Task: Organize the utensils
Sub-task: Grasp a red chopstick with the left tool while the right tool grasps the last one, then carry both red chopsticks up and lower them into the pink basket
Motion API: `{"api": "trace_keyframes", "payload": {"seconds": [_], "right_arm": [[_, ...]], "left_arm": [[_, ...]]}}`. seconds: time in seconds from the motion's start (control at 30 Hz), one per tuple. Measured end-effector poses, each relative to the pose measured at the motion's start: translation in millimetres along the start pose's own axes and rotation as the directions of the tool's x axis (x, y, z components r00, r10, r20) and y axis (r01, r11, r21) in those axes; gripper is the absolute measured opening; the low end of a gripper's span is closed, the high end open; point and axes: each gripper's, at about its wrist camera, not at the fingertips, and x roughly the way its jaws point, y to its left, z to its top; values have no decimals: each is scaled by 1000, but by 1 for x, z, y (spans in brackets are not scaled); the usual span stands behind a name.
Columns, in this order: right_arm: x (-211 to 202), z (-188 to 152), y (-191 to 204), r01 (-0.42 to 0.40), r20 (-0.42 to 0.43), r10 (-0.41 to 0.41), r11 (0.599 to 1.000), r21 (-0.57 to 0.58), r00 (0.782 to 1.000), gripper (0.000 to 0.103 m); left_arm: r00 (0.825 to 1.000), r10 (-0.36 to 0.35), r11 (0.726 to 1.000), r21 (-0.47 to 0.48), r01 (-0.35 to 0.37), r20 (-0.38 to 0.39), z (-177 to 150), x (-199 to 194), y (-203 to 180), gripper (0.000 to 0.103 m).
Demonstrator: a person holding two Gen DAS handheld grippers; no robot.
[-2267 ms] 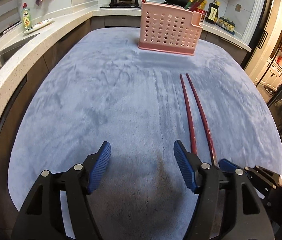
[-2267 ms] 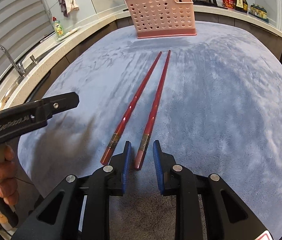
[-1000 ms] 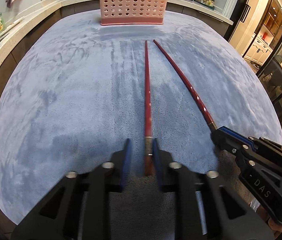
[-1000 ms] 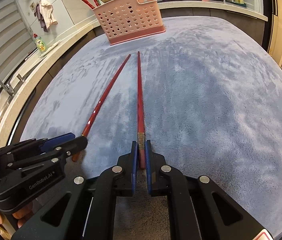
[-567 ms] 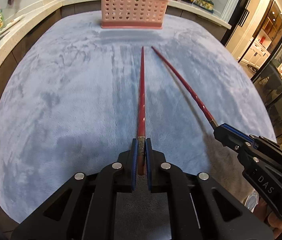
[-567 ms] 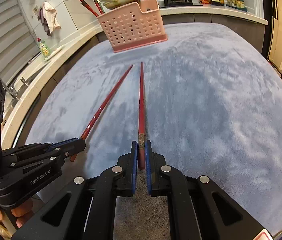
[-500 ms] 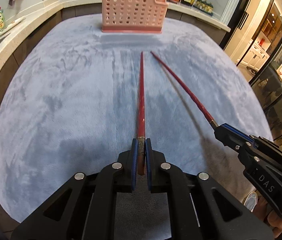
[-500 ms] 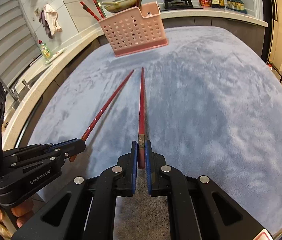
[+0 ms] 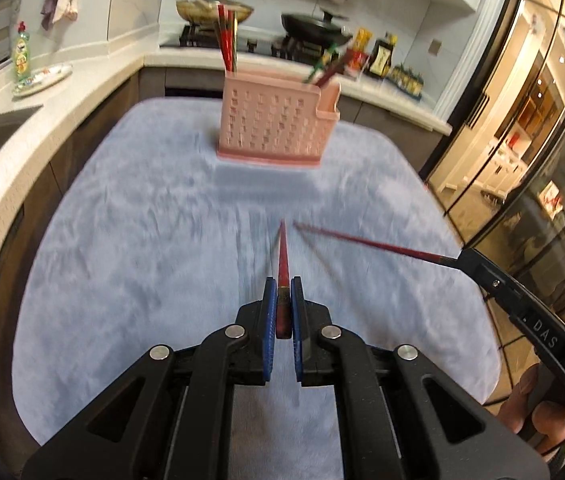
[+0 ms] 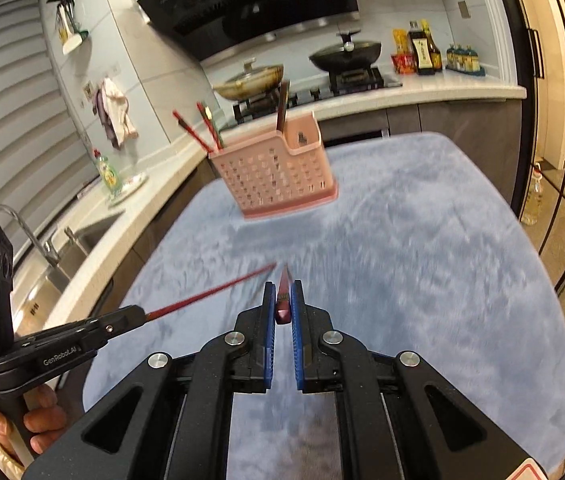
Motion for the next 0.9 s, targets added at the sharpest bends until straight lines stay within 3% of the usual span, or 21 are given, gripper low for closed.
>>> {"api": "trace_keyframes", "payload": {"seconds": [0.27, 0.9], "right_arm": [[12, 45, 1, -18, 71, 18, 1000, 3, 997, 7], [41, 87, 14, -41, 101, 42, 999, -16, 994, 7]], "left_arm": [[996, 7, 1000, 21, -9, 88, 47, -10, -6, 7], [991, 23, 998, 54, -30, 131, 98, 3, -9, 7]]}}
